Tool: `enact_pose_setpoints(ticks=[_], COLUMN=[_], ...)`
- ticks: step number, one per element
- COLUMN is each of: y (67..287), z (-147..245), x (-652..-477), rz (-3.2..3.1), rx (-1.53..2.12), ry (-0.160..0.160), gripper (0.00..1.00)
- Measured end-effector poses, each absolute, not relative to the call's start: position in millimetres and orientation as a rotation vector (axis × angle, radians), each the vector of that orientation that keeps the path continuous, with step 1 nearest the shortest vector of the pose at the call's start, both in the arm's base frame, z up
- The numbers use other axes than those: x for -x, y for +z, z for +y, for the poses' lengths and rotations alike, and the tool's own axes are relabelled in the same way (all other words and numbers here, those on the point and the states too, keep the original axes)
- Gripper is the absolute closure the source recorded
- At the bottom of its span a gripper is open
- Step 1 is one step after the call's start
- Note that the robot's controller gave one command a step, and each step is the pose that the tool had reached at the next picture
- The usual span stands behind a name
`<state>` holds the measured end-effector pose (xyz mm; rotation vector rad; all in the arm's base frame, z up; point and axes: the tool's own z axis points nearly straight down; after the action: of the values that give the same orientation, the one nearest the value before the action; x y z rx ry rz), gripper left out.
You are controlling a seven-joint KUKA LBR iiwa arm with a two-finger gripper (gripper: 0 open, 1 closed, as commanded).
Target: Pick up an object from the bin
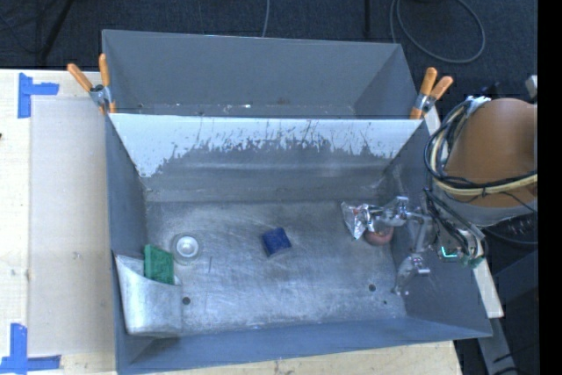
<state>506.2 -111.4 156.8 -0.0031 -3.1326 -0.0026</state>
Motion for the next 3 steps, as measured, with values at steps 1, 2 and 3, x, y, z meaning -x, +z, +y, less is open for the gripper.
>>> enact_pose_setpoints(ticks=[1, 2, 3], y=[137.6, 70.5, 74.3], z=[-100.0, -111.6, -112.0], x=[-569.5, -591.4, -592.6], rz=[-3.136, -3.113, -3.117], rx=[0.225, 0.449, 0.443], ry=[-0.002, -0.003, 0.000], gripper=[0.00, 0.00, 1.00])
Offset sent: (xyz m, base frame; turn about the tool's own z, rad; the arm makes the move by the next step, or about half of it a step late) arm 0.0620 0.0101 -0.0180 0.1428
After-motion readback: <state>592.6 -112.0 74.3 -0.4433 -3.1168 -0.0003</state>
